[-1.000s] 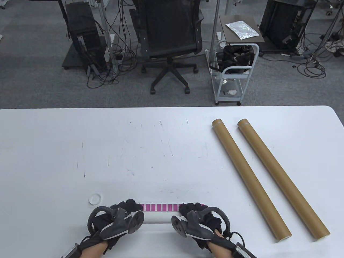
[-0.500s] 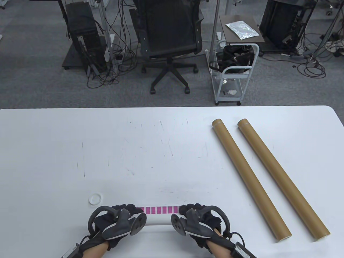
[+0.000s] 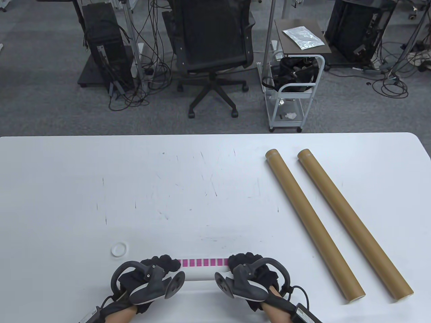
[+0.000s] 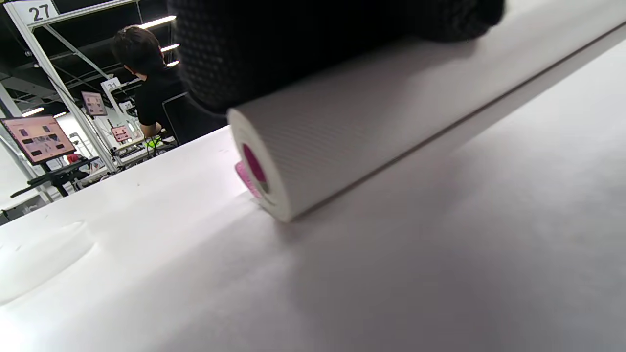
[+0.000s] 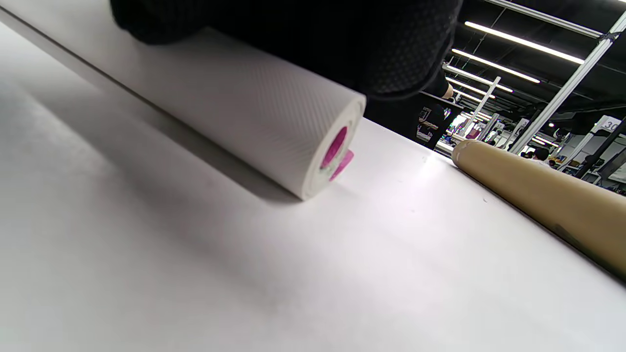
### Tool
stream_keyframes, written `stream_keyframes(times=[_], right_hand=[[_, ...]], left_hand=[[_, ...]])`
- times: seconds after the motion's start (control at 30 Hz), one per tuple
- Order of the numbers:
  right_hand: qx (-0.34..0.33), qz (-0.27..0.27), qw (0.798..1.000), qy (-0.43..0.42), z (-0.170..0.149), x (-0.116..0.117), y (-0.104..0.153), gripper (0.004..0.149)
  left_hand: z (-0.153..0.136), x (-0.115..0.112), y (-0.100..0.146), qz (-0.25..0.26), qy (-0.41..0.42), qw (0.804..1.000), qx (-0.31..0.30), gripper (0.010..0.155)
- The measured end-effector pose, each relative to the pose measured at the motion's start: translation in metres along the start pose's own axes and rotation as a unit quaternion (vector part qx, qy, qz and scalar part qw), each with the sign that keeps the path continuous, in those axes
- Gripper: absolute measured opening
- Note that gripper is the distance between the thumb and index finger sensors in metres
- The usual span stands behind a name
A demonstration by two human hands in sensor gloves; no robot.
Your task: Roll up mouse pads and store in mailing tubes
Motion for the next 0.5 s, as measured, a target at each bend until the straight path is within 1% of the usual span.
stream_keyframes(times=[0.1,0.2,0.3,0.37,0.43,0.5], right_hand=[[0.002,0.016,1.000,-0.001,0.0015,0.0037,-0.0027,0.054],[0.001,0.039,0.999,0.002,0.0015,0.0018,-0.0042,0.054],[-0.008,0.051,0.999,0.004,0.0025,-0.0008,-0.0048,0.054],[-0.011,0.050,0.999,-0.004,0.0011,-0.0013,-0.0022,0.054],[-0.010,0.043,0.999,0.003,0.0019,-0.0027,-0.0005,0.054],[-0.012,0.048,0.999,0.002,0.0026,-0.0034,-0.0002,0.054]], left_hand=[[-0.0021,-0.0030,-0.0046,-0.012,0.000,1.000,0.012,0.051],[-0.0057,-0.0019,-0.0096,-0.036,0.042,0.998,0.029,0.050],[-0.0046,-0.0004,-0.0093,-0.045,0.031,0.998,0.020,0.050],[-0.0040,0.0005,-0.0068,-0.059,0.045,0.997,0.011,0.050],[-0.0011,0.0005,-0.0046,-0.046,0.022,0.999,0.009,0.050],[0.0019,0.0003,-0.0033,-0.042,0.010,0.999,0.008,0.051]])
Point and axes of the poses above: the tracker on the back of each hand, its own z axis roughly to the thumb side, its own y axis roughly from the fingertips to the wrist, x = y × z, the point moved 1 cm from there along -y, roughly from the wrist to the fingertips, and after that the axes turned 14 degrees about y, right-handed, at the moved point
